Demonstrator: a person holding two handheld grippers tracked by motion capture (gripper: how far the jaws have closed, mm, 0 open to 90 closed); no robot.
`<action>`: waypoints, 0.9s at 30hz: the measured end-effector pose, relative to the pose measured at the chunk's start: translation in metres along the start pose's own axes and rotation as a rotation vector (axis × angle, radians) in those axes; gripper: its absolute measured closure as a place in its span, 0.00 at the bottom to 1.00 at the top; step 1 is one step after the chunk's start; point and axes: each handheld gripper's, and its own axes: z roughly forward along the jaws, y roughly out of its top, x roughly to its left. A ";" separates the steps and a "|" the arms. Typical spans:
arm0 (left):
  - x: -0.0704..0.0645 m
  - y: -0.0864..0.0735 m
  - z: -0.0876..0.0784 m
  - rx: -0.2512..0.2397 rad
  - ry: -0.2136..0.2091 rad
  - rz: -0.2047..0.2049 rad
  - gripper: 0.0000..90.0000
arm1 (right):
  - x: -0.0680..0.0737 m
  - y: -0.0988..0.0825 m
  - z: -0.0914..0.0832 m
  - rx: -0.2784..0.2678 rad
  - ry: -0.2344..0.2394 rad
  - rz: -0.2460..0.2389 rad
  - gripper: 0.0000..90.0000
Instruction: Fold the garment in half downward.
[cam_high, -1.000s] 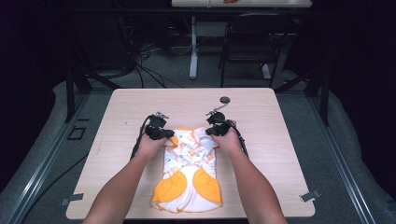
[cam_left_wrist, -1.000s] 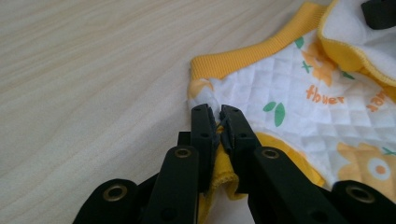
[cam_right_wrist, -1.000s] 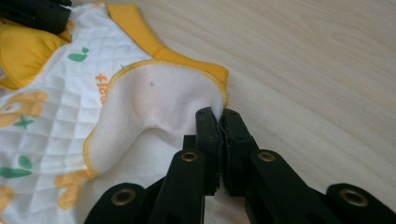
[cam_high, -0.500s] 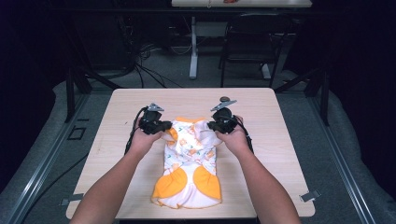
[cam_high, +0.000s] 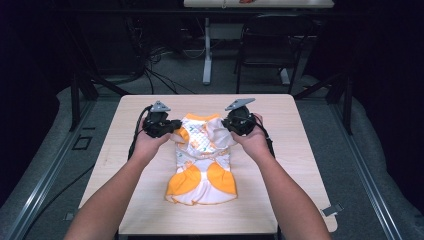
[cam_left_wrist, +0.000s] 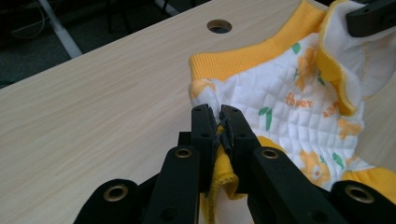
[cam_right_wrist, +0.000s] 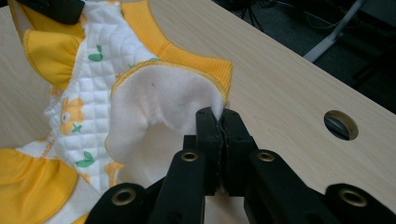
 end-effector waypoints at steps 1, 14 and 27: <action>-0.001 -0.001 -0.001 -0.001 0.002 0.004 0.94 | 0.001 -0.001 -0.001 -0.004 0.000 -0.011 0.97; -0.012 -0.027 -0.001 0.010 -0.025 0.027 0.94 | 0.018 -0.024 -0.004 0.026 0.029 -0.074 0.97; -0.027 -0.066 -0.008 0.035 -0.100 0.021 0.94 | 0.042 -0.059 -0.008 0.050 0.100 -0.099 0.97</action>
